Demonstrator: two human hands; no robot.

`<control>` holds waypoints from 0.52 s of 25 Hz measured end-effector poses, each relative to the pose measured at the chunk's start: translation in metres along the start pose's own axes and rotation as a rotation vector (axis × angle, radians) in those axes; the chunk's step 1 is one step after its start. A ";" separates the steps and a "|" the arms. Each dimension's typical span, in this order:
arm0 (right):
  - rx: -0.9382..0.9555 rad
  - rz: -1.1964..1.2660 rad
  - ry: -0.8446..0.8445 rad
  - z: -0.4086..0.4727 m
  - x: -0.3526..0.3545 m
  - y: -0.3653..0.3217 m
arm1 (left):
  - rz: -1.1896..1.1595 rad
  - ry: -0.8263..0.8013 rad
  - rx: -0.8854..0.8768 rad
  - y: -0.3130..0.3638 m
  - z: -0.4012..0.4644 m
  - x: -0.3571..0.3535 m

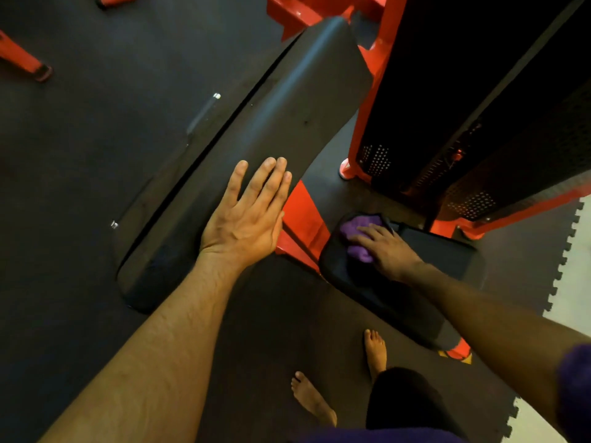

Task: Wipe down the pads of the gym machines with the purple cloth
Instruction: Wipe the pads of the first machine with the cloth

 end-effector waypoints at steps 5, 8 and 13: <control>0.025 0.033 -0.228 0.129 0.031 -0.003 | 0.038 0.071 -0.001 0.001 0.000 0.003; 0.120 -0.095 -0.419 0.146 -0.001 -0.044 | 0.071 0.082 -0.004 0.000 0.001 0.004; 0.466 -0.222 -0.499 0.100 -0.061 -0.123 | 0.074 0.057 0.003 0.001 0.000 0.003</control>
Point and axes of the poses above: each hand's wrist, its own z-axis towards the middle knuckle, its own x-axis out of the back of the hand, y = z × x, the point moved 9 cm from there along z, towards the middle knuckle, and after that the axes turned 3 degrees about -y, right-handed, at the moved point
